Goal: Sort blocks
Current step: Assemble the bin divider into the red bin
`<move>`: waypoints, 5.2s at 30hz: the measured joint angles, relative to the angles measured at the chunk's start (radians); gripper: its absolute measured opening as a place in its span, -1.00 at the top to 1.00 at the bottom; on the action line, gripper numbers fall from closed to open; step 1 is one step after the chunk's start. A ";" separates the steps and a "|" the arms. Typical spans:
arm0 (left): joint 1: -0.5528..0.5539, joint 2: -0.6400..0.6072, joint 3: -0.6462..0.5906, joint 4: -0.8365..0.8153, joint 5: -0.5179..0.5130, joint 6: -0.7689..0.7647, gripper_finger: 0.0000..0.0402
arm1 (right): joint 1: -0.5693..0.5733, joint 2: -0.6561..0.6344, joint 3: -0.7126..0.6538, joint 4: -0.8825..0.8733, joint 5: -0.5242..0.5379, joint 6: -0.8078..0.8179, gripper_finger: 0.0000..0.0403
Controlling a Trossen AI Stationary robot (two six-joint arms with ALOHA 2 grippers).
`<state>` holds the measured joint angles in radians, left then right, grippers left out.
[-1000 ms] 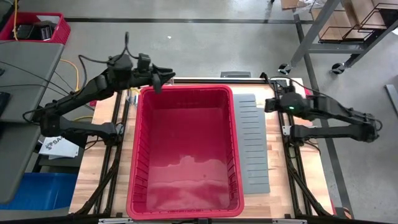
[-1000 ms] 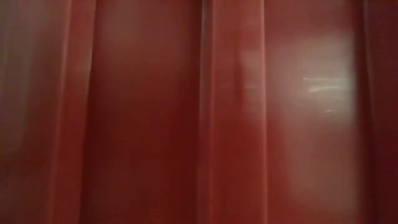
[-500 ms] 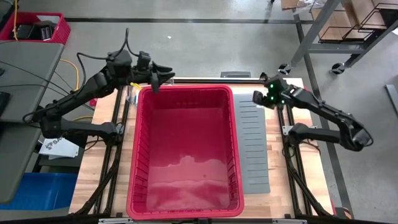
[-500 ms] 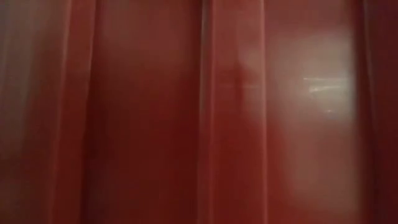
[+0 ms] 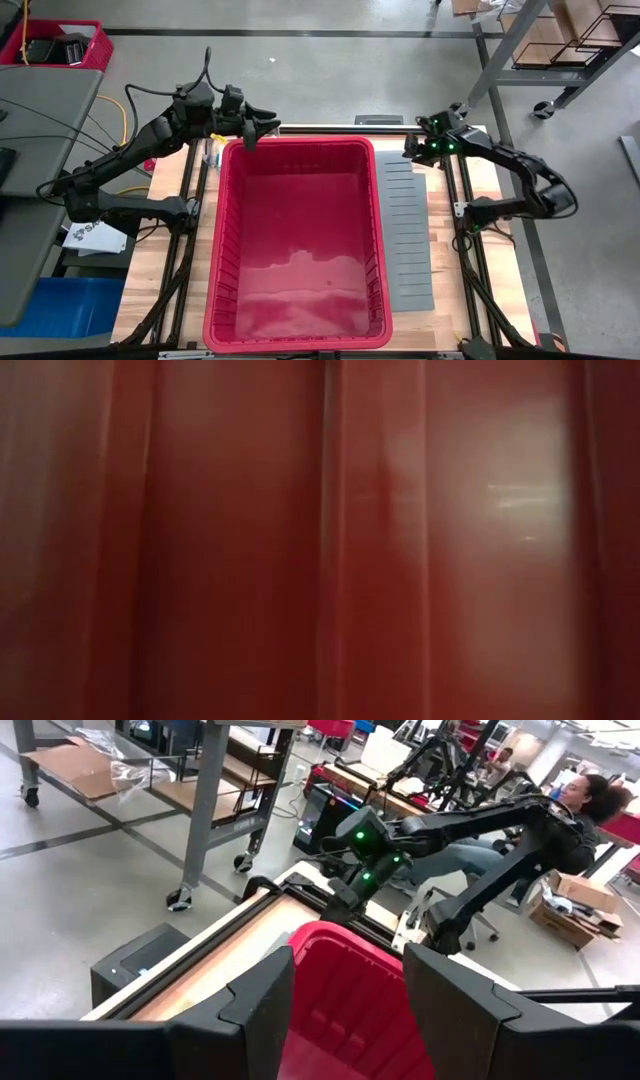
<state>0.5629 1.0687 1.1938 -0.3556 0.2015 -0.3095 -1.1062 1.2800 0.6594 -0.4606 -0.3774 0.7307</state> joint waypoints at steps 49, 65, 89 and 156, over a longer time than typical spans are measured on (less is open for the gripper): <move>-0.008 0.003 0.000 -0.023 -0.073 0.086 0.07 | 0.202 0.266 0.065 0.196 0.246 0.102 0.02; -0.008 0.003 0.000 -0.029 -0.075 0.128 0.07 | 0.211 0.265 0.066 0.239 0.244 -0.024 0.19; -0.098 0.026 -0.070 -0.278 -0.042 -0.108 0.07 | 0.216 0.341 0.066 0.361 0.117 -0.095 0.20; -0.089 0.125 -0.027 0.333 -0.052 -0.021 0.07 | 0.191 -0.357 0.086 0.255 -0.043 -0.134 1.00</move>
<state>0.4739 1.1940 1.1673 -0.0225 0.1499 -0.3302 -0.9148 0.9232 0.7456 -0.2056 -0.4208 0.5963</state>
